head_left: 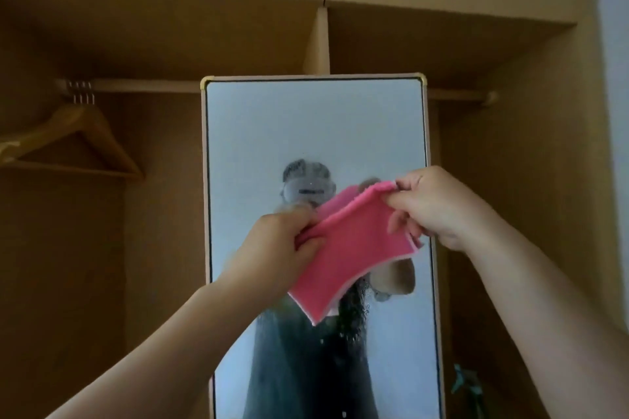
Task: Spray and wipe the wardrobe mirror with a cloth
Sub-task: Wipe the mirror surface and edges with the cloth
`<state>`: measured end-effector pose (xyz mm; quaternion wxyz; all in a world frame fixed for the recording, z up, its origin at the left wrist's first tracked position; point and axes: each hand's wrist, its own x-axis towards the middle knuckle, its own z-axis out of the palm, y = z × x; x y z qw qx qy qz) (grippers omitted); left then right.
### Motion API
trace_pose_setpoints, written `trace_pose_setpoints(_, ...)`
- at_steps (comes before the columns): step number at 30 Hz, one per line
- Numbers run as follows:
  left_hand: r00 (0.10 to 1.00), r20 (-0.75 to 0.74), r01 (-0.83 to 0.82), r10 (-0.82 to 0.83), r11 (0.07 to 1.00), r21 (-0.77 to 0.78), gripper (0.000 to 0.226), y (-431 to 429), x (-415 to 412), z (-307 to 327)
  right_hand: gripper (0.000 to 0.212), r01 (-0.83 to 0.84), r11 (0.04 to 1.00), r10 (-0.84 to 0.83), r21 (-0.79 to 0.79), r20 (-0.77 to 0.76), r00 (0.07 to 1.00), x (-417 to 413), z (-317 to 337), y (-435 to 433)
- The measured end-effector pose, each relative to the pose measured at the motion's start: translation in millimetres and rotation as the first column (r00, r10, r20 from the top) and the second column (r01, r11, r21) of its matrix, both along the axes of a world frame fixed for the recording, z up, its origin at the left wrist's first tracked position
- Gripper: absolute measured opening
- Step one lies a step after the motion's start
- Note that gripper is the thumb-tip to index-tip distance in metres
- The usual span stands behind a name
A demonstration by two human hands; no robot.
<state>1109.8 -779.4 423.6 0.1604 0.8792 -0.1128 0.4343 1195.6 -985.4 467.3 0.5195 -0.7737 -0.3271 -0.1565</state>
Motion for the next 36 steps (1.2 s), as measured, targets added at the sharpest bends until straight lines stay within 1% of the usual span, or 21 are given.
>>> trace_pose_setpoints(1,1.0,0.008,0.021,-0.021,1.0,0.01,0.006,7,1,2,0.019,0.012,1.0,-0.012,0.006,-0.029,1.0,-2,5,6)
trace_pose_setpoints(3,0.997,0.022,0.07,-0.071,0.997,0.013,0.005,18,5,6,0.019,0.045,0.997,-0.043,0.057,-0.038,0.998,-5,12,18)
trace_pose_setpoints(4,0.996,0.026,0.09,-0.09,0.996,0.014,0.006,22,9,9,0.02,0.068,0.992,-0.067,0.104,-0.012,0.998,-6,14,24)
trace_pose_setpoints(5,0.994,0.031,0.102,-0.103,0.995,0.023,0.006,24,12,12,0.021,0.116,0.982,-0.124,0.148,0.047,0.991,-6,16,30)
trace_pose_setpoints(6,0.993,0.042,0.109,-0.11,0.993,0.036,0.007,26,16,16,0.021,0.193,0.966,-0.217,0.17,0.14,0.966,-6,18,35)
trace_pose_setpoints(8,0.99,0.078,0.116,-0.12,0.992,0.055,0.011,27,22,26,0.02,0.35,0.912,-0.405,0.216,0.322,0.856,-3,23,44)
trace_pose_setpoints(9,0.987,0.1,0.118,-0.123,0.991,0.06,0.014,27,23,31,0.021,0.396,0.884,-0.464,0.247,0.371,0.804,-2,25,46)
trace_pose_setpoints(12,0.972,0.227,0.033,-0.056,0.994,0.104,0.018,36,25,49,0.022,0.467,0.826,-0.563,0.316,0.45,0.693,11,32,50)
trace_pose_setpoints(14,0.956,0.294,-0.023,-0.011,0.993,0.112,0.015,49,25,63,0.021,0.505,0.791,-0.608,0.345,0.526,0.594,27,37,50)
trace_pose_setpoints(15,0.951,0.31,-0.036,0.001,0.994,0.107,0.015,56,25,70,0.021,0.509,0.783,-0.615,0.357,0.561,0.553,34,39,51)
trace_pose_setpoints(17,0.936,0.352,-0.07,0.02,0.989,0.129,0.015,71,25,81,0.024,0.498,0.781,-0.614,0.377,0.61,0.501,50,42,54)
trace_pose_setpoints(20,0.893,0.447,-0.155,0.053,0.969,0.193,0.012,91,28,90,0.033,0.517,0.768,-0.621,0.378,0.636,0.457,71,43,60)
trace_pose_setpoints(22,0.854,0.51,-0.223,0.102,0.958,0.181,0.012,101,30,92,0.041,0.527,0.763,-0.62,0.375,0.655,0.432,81,43,63)
trace_pose_setpoints(24,0.805,0.567,-0.293,0.175,0.948,0.123,0.018,110,31,91,0.04,0.494,0.769,-0.616,0.405,0.677,0.404,90,41,66)
trace_pose_setpoints(25,0.787,0.578,-0.321,0.214,0.943,0.088,0.022,113,32,89,0.04,0.458,0.781,-0.61,0.424,0.676,0.414,94,41,67)
trace_pose_setpoints(27,0.768,0.575,-0.359,0.28,0.933,0.024,0.025,118,33,83,0.047,0.37,0.818,-0.573,0.44,0.666,0.477,100,39,67)
trace_pose_setpoints(29,0.765,0.561,-0.363,0.316,0.931,-0.029,0.031,121,36,77,0.05,0.286,0.858,-0.512,0.426,0.667,0.541,106,38,64)
trace_pose_setpoints(30,0.771,0.549,-0.354,0.324,0.934,-0.053,0.035,121,38,74,0.052,0.266,0.873,-0.485,0.408,0.68,0.549,109,37,62)
trace_pose_setpoints(32,0.783,0.533,-0.319,0.321,0.943,-0.099,0.041,119,42,72,0.055,0.319,0.887,-0.458,0.335,0.729,0.509,115,35,60)
trace_pose_setpoints(34,0.793,0.518,-0.285,0.32,0.947,-0.147,0.045,117,46,73,0.059,0.448,0.857,-0.454,0.254,0.783,0.426,119,36,61)
trace_pose_setpoints(36,0.815,0.48,-0.264,0.325,0.945,-0.191,0.047,119,49,74,0.059,0.536,0.821,-0.443,0.196,0.811,0.382,123,38,62)
